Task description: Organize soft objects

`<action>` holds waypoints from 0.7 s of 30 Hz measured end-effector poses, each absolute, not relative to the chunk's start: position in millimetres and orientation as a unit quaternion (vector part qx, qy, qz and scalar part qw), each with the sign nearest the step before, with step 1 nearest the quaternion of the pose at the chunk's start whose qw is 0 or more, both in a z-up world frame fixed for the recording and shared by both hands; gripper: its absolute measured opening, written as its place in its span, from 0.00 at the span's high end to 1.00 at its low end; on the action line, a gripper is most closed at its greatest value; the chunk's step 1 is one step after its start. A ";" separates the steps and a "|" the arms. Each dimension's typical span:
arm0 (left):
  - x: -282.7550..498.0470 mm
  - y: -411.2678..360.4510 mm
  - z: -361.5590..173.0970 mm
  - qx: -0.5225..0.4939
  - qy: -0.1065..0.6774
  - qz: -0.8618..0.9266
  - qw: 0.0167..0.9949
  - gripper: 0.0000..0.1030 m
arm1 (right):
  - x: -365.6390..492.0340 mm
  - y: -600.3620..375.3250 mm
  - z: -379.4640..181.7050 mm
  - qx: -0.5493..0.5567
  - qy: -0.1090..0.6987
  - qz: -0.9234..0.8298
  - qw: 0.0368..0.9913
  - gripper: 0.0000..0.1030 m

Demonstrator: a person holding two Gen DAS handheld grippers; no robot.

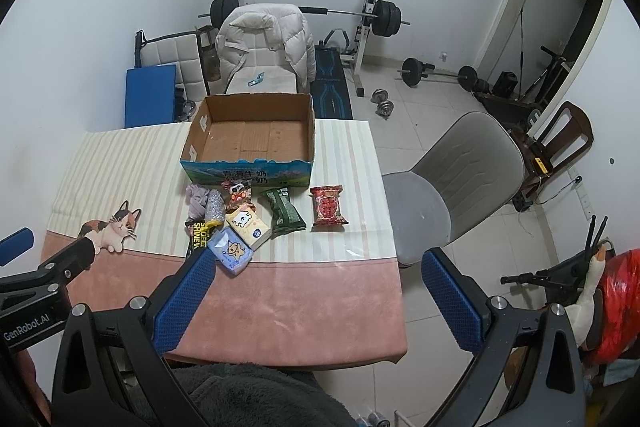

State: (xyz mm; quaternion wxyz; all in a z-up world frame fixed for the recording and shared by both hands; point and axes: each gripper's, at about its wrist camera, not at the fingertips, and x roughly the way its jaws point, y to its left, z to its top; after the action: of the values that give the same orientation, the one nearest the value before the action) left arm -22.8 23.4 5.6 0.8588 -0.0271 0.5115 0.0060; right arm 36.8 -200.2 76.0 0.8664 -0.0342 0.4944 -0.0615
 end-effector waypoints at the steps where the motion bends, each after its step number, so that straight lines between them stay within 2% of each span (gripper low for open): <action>1: -22.9 23.2 5.6 -0.027 0.511 0.006 0.859 0.00 | 37.0 -200.2 76.0 -0.035 0.494 -0.062 0.867 0.00; 21: -15.2 19.5 7.8 -0.031 0.505 0.013 0.863 0.00 | 53.5 -206.0 79.1 -0.019 0.474 -0.043 0.879 0.00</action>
State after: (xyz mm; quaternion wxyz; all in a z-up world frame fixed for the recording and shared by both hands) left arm -15.2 19.5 7.8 0.8626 -0.0311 0.5048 0.0126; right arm 53.5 -206.0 79.1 0.8794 -0.0186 0.4738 -0.0430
